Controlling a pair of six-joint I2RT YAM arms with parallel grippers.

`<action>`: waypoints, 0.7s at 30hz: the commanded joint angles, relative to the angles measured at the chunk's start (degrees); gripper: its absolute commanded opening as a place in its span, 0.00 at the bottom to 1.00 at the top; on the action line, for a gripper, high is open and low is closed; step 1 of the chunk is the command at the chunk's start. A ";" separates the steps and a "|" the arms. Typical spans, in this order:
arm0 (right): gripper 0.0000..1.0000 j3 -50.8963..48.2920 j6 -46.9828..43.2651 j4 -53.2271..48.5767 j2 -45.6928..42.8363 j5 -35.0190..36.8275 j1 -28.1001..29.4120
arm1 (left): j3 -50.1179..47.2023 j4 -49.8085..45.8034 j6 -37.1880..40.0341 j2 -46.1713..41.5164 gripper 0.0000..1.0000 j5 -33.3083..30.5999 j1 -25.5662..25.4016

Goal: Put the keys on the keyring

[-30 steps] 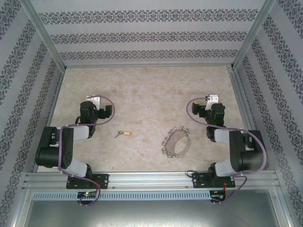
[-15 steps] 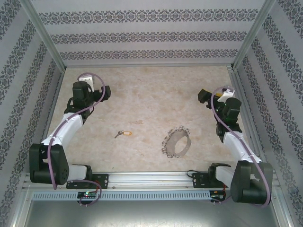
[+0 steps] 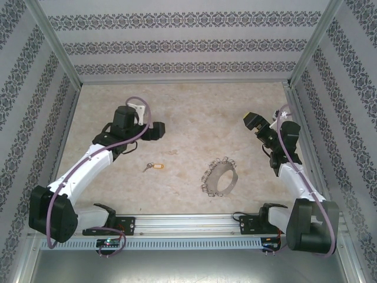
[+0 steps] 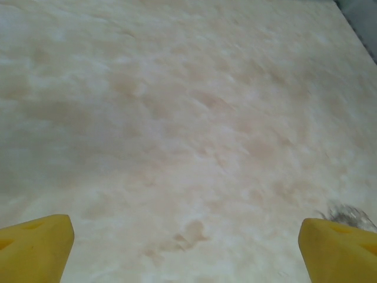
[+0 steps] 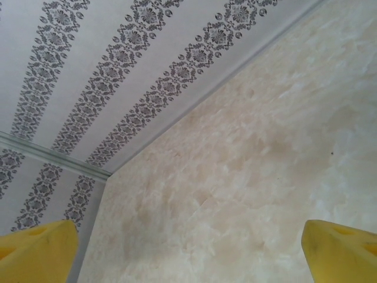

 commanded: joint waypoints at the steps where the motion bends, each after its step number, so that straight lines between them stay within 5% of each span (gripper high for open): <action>1: 0.95 -0.45 -1.43 -9.07 -2.05 1.18 -0.54 | 4.09 -4.47 0.96 2.11 0.95 1.71 -5.04; 12: 0.98 4.86 -5.45 -26.77 1.44 9.78 -0.23 | 12.56 -2.25 0.98 17.54 0.77 3.35 -23.15; 21: 0.98 8.73 -3.07 -33.85 1.11 14.40 -1.08 | 21.73 2.32 -0.37 31.76 0.55 9.88 -31.03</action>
